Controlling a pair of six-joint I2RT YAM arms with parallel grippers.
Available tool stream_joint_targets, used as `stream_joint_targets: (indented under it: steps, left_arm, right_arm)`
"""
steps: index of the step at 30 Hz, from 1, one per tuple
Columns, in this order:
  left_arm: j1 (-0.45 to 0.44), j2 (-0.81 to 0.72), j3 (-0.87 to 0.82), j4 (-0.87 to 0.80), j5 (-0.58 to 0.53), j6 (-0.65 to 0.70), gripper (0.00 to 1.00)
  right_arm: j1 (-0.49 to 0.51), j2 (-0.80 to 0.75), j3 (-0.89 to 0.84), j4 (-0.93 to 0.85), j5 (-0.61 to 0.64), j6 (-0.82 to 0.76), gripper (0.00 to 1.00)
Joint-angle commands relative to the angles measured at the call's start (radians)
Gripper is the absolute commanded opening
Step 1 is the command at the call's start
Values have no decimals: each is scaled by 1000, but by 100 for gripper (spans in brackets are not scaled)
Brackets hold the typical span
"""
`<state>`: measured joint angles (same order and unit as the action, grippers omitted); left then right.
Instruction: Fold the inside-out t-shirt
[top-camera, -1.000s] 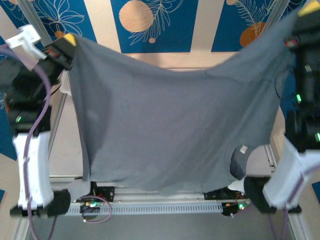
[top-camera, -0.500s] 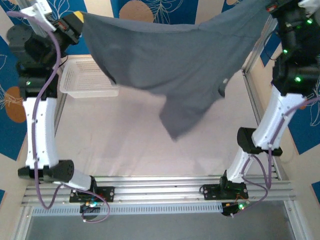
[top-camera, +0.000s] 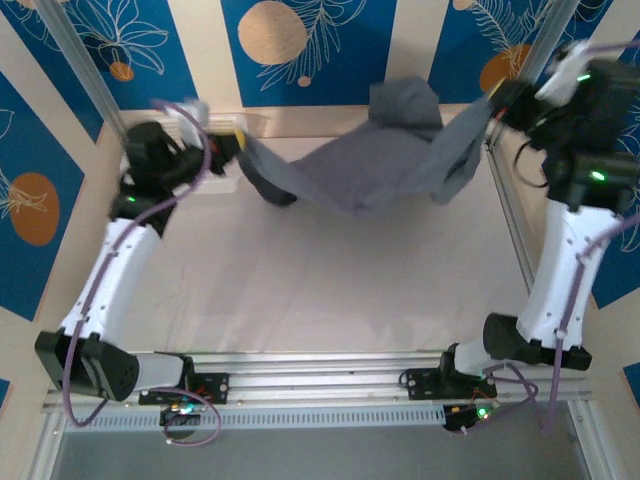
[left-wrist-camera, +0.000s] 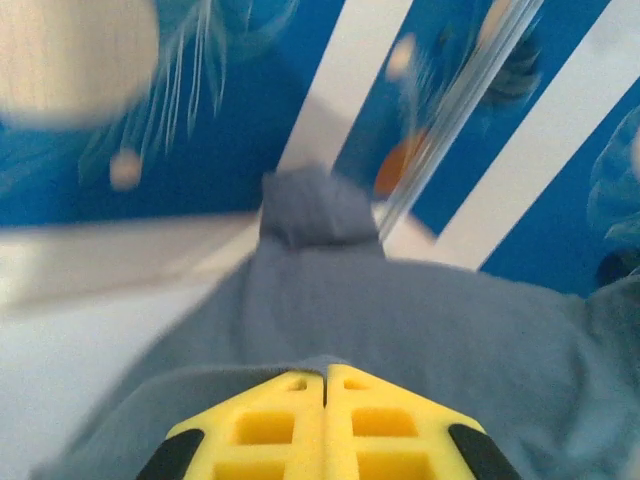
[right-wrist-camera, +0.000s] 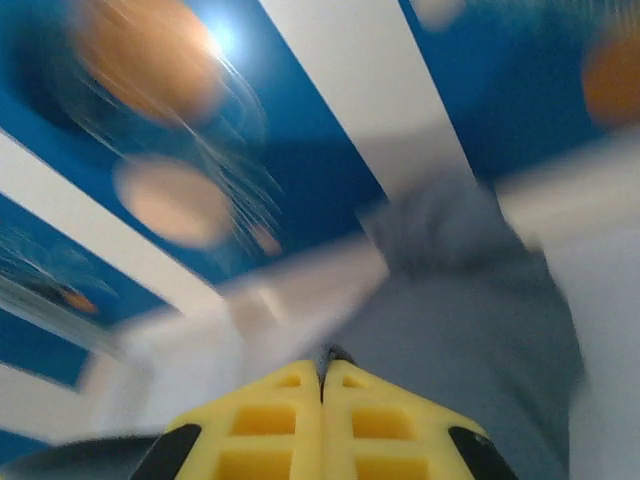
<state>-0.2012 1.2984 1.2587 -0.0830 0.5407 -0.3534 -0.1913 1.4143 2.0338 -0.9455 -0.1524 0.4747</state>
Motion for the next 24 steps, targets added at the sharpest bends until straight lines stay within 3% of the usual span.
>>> stream_joint_targets:
  steps: [1,4,7,12,16,19,24]
  left_arm:
    - [-89,-62,-236,146,-63,77,0]
    - [-160,-38,-426,249,-125,39,0]
    - [-204,-13,-555,334,-168,-22,0]
    - [-237,-68,-690,376,-273,-70,0]
    - [-237,-259,-719,203,-489,-80,0]
    - [-237,-429,-751,82,-622,-72,0]
    - [-237,-674,-830,-19,-637,-64,4]
  right_arm:
    - [-23,-203,-634,201,-82,36,0]
    - [-58,-358,-1002,407,-62,136,0]
    - [-64,-389,-1127,403,9,187,0]
    - [-89,-445,-1187,306,101,334,0]
    - [-97,-625,-1197,195,315,535,0]
    - [-96,-811,-1213,148,397,620,0]
    - [-99,-1075,-1216,56,583,761,0]
